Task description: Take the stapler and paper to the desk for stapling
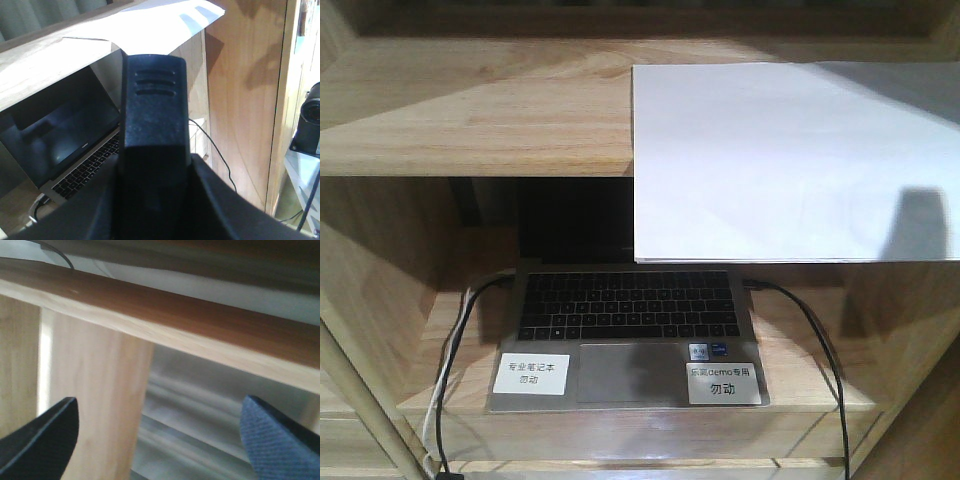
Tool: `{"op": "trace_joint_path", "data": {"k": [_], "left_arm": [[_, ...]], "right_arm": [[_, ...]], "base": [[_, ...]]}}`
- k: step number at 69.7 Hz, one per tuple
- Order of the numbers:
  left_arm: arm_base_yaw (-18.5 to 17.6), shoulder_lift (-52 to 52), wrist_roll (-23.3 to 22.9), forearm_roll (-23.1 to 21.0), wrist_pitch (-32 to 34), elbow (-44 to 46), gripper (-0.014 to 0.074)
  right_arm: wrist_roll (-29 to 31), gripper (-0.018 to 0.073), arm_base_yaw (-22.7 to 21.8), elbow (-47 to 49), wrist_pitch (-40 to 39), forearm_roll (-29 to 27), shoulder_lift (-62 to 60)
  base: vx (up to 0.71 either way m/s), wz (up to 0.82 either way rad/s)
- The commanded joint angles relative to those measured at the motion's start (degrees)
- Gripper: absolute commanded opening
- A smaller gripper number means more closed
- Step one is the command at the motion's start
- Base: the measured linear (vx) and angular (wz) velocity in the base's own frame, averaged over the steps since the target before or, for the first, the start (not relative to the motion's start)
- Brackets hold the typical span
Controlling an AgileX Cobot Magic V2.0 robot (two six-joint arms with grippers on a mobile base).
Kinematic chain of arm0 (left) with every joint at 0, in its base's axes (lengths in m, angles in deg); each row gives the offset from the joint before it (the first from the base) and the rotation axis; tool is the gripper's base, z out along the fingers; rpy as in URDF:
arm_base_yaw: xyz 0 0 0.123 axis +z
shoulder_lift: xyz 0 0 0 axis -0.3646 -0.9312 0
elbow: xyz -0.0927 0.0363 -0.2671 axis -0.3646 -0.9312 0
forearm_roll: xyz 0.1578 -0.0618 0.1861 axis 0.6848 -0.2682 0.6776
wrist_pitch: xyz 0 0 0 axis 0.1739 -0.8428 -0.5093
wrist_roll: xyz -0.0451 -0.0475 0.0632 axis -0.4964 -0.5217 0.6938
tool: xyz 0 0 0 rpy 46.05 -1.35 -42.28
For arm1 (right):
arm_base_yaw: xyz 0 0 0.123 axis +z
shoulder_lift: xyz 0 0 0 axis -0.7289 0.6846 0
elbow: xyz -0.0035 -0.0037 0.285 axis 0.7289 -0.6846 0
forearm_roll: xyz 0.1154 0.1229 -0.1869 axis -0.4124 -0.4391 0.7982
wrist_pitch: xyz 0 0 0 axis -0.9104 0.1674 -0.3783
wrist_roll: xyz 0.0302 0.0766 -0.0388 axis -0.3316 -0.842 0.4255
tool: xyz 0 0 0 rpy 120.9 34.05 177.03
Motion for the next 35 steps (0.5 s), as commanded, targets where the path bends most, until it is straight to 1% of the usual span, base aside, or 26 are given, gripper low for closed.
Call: {"op": "trace_joint_path", "data": {"k": [1, 4, 7, 12, 18, 25, 35], "left_arm": [[-0.3, -1.2, 0.0, -1.5, 6.5, 1.3, -0.0006], [-0.3, -1.2, 0.0, -1.5, 6.5, 1.3, -0.0006], [-0.3, -1.2, 0.0, -1.5, 6.5, 1.3, -0.0006], [-0.3, -1.2, 0.0, -1.5, 6.5, 1.3, -0.0006], [-0.3, -1.2, 0.0, -1.5, 6.5, 1.3, -0.0006], [-0.3, -1.2, 0.0, -1.5, 6.5, 1.3, -0.0006], [-0.3, -1.2, 0.0, -1.5, 6.5, 1.3, -0.0006]], "right_arm": [[-0.5, 0.0605, 0.0, -1.7, -4.3, 0.8, -1.8], [-0.6, 0.0604, 0.9, -3.0, -4.3, 0.8, -2.8], [-0.5, 0.0602, 2.7, -4.3, -4.3, 0.9, -3.7], [-0.5, 0.0601, 7.0, -6.1, -4.4, 1.9, -4.7], [-0.5, 0.0598, 13.7, -7.9, -4.2, 3.7, -5.4], [-0.5, 0.0595, 21.3, -9.6, -4.0, 4.3, -5.4], [-0.4, 0.0594, 30.1, -12.3, -3.9, 5.9, -5.4]], "base": [[0.00, 0.00], [0.00, 0.00], [0.00, 0.00], [0.00, 0.00], [0.00, 0.00], [0.00, 0.00], [0.00, 0.00]]}}
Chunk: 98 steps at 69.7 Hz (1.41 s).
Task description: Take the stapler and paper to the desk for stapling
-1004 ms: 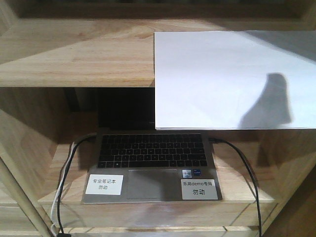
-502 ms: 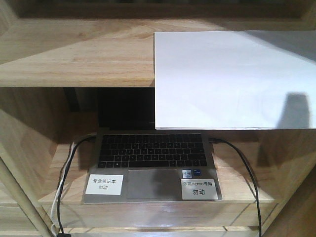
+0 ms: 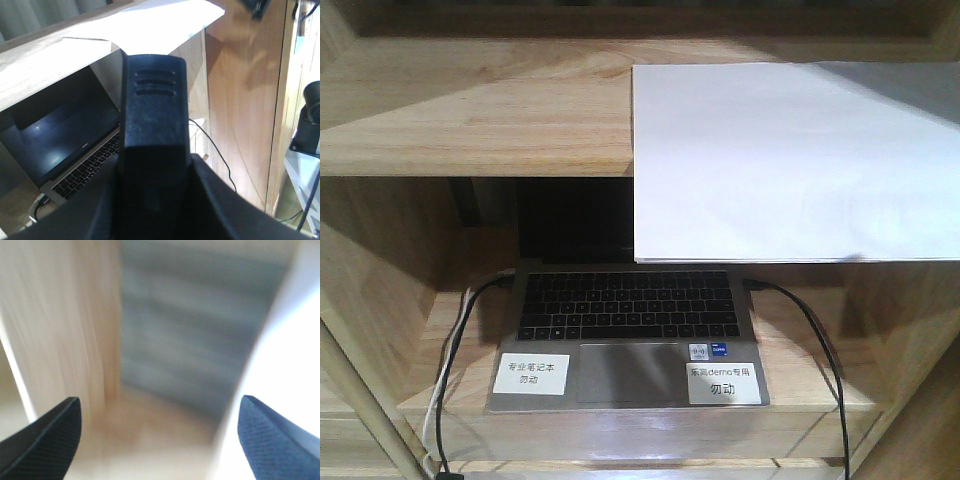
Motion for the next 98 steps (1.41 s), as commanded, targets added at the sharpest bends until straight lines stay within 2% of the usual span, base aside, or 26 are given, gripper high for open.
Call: {"op": "trace_joint_path", "data": {"k": [1, 8, 15, 30, 44, 67, 98], "left_arm": [[-0.3, -1.2, 0.0, -1.5, 6.5, 1.3, -0.0006], [-0.3, -1.2, 0.0, -1.5, 6.5, 1.3, -0.0006], [-0.3, -1.2, 0.0, -1.5, 6.5, 1.3, -0.0006], [-0.3, -1.2, 0.0, -1.5, 6.5, 1.3, -0.0006], [-0.3, -1.2, 0.0, -1.5, 6.5, 1.3, -0.0006], [-0.3, -1.2, 0.0, -1.5, 6.5, 1.3, -0.0006], [-0.3, -1.2, 0.0, -1.5, 6.5, 1.3, -0.0006]], "right_arm": [[0.4, 0.0594, 4.8, -0.2, -3.8, 2.0, 0.7], [0.4, 0.0594, 9.3, -2.0, -3.4, 2.2, 0.7], [0.4, 0.0594, 11.9, -3.9, -3.0, 2.0, 0.7], [0.5, 0.0594, 12.5, -9.9, -5.8, -1.5, 1.3], [3.7, 0.0594, 12.4, -15.3, -20.6, -2.9, 6.9], [17.8, 0.0594, 12.4, -17.5, -47.5, -11.8, 20.8], [22.8, 0.0594, 12.4, -17.5, -64.9, -20.7, 31.9]], "base": [[0.00, 0.00], [0.00, 0.00], [0.00, 0.00], [0.00, 0.00], [0.00, 0.00], [0.00, 0.00], [0.00, 0.00]]}}
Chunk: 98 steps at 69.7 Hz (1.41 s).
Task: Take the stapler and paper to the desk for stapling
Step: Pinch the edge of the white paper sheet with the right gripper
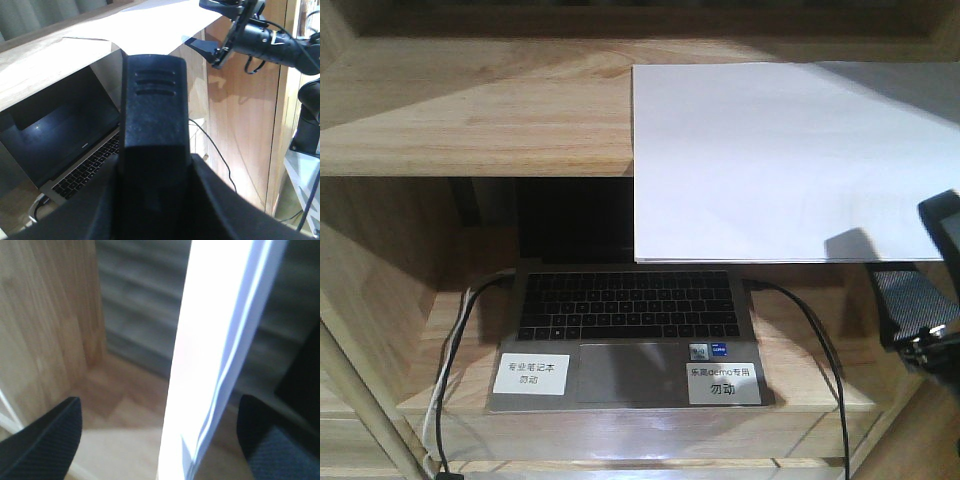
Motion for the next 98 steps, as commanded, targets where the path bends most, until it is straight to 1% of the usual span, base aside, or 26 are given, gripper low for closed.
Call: {"op": "trace_joint_path", "data": {"k": [1, 5, 11, 37, 49, 55, 61, 67, 85, 92, 98], "left_arm": [[-0.3, -1.2, 0.0, -1.4, 6.5, 1.3, -0.0006], [-0.3, -1.2, 0.0, -1.4, 6.5, 1.3, -0.0006], [-0.3, -1.2, 0.0, -1.4, 6.5, 1.3, -0.0006], [-0.3, -1.2, 0.0, -1.4, 6.5, 1.3, -0.0006], [-0.3, -1.2, 0.0, -1.4, 6.5, 1.3, -0.0006], [-0.3, -1.2, 0.0, -1.4, 6.5, 1.3, -0.0006], [-0.3, -1.2, 0.0, -1.4, 6.5, 1.3, -0.0006], [-0.3, -1.2, 0.0, -1.4, 6.5, 1.3, -0.0006], [-0.3, -1.2, 0.0, -1.4, 6.5, 1.3, -0.0006], [-0.3, -1.2, 0.0, -1.4, 6.5, 1.3, -0.0006], [-0.3, -1.2, 0.0, -1.4, 6.5, 1.3, -0.0006]], "right_arm": [[1.7, 0.0594, -0.1, 1.5, -8.5, -1.3, 1.7], [1.9, 0.0594, -0.1, 1.5, -10.6, -2.2, 2.6], [1.9, 0.0594, -0.1, 1.8, -11.6, -2.6, 3.7], [3.2, 0.0594, -0.1, 7.1, -13.0, -2.2, 9.3], [3.2, 0.0592, -0.1, 7.3, -13.0, -2.0, 10.7], [3.2, 0.0574, -0.1, 7.3, -12.8, -2.0, 10.7], [3.2, 0.0525, -0.1, 7.3, -12.8, -2.2, 10.7], [3.2, 0.0441, -0.1, 7.3, -12.5, -2.3, 10.7], [3.2, 0.0087, -0.1, 7.3, -12.6, -2.3, 10.7], [3.2, -0.0017, -0.1, 7.3, -13.3, -2.1, 10.7], [3.2, -0.0013, -0.1, 7.3, -14.5, -2.1, 10.7]], "base": [[0.00, 0.00], [0.00, 0.00], [0.00, 0.00], [0.00, 0.00], [0.00, 0.00], [0.00, 0.00], [0.00, 0.00], [0.00, 0.00], [0.00, 0.00], [0.00, 0.00], [0.00, 0.00]]}}
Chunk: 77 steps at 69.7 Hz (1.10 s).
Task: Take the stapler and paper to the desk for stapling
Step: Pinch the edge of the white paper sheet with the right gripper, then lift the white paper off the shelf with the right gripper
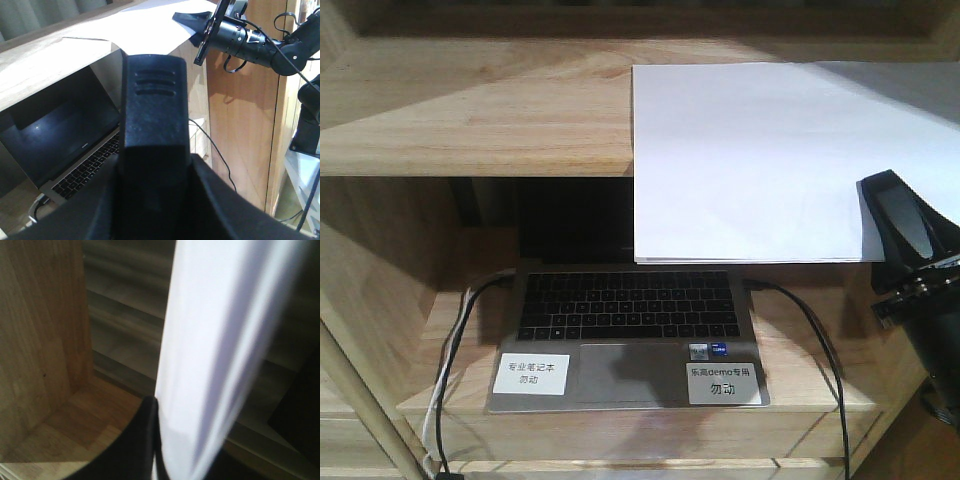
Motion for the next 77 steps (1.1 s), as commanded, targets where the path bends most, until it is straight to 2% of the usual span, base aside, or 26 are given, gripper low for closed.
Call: {"op": "trace_joint_path", "data": {"k": [1, 27, 49, 58, 68, 77], "left_arm": [[-0.3, -1.2, 0.0, -1.4, 6.5, 1.3, -0.0006], [-0.3, -1.2, 0.0, -1.4, 6.5, 1.3, -0.0006], [-0.3, -1.2, 0.0, -1.4, 6.5, 1.3, -0.0006], [-0.3, -1.2, 0.0, -1.4, 6.5, 1.3, -0.0006], [-0.3, -1.2, 0.0, -1.4, 6.5, 1.3, -0.0006], [-0.3, -1.2, 0.0, -1.4, 6.5, 1.3, -0.0006]], "right_arm": [[0.7, -0.0012, -0.1, 1.7, -8.8, 1.5, -0.3], [-0.2, -0.0007, -0.1, 1.9, -10.9, 2.7, -1.0], [-0.1, -0.0006, -0.1, 8.4, -10.2, 12.9, -3.0], [-0.2, -0.0006, -0.1, 10.2, -9.3, 13.5, -3.0], [-0.7, -0.0006, -2.2, 10.8, -8.7, 13.6, -3.0], [-4.0, -0.0006, -5.5, 10.8, -8.7, 15.5, -3.0]], "base": [[0.00, 0.00], [0.00, 0.00], [0.00, 0.00], [0.00, 0.00], [0.00, -0.01], [0.00, -0.01]]}}
